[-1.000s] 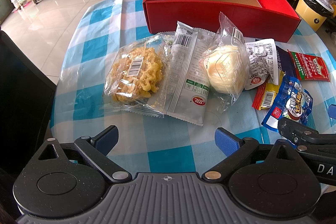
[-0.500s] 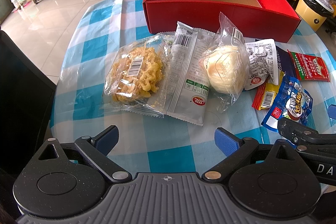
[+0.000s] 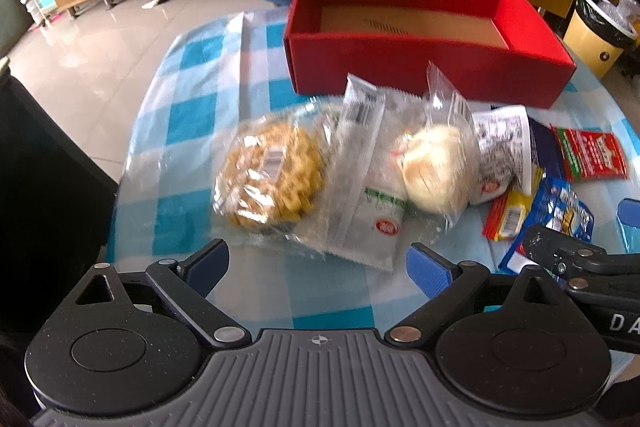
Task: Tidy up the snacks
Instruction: 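Grasp the clear yellow pastry bag with the left tool while the right tool grasps the clear bun bag, then carry the pastry bag in the left tool while the right tool carries the bun bag over the red box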
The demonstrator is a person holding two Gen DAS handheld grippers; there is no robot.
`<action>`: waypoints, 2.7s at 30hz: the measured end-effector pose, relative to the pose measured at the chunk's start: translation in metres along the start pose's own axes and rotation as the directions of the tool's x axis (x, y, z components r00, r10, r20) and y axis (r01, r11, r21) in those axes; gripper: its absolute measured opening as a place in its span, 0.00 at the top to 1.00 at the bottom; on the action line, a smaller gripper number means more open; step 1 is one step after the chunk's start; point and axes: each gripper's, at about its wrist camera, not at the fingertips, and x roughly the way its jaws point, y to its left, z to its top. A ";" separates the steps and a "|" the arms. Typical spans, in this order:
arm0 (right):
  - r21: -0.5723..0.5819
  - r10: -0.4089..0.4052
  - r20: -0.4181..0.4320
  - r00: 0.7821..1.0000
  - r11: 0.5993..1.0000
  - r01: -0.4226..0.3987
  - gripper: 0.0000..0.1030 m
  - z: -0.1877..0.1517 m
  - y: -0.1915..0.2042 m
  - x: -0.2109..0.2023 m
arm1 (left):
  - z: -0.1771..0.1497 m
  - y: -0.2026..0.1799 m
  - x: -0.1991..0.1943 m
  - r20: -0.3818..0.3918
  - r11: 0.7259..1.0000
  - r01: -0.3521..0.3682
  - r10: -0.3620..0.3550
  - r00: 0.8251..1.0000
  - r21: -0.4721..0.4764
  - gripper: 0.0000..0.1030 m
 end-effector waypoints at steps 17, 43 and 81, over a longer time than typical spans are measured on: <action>-0.360 0.202 -0.004 0.979 0.913 -0.190 0.18 0.035 0.028 0.035 | 0.019 0.023 0.010 -0.016 0.999 -0.032 0.032 0.999 0.007 0.05; -0.340 0.276 -0.219 0.936 0.877 -0.339 0.47 0.053 0.042 0.097 | 0.029 0.066 0.028 -0.078 0.996 -0.019 0.012 0.997 -0.091 0.03; -0.217 0.285 -0.108 0.952 0.928 -0.302 0.48 0.057 0.018 0.052 | 0.029 0.067 0.037 -0.120 0.982 0.053 -0.076 0.990 -0.184 0.22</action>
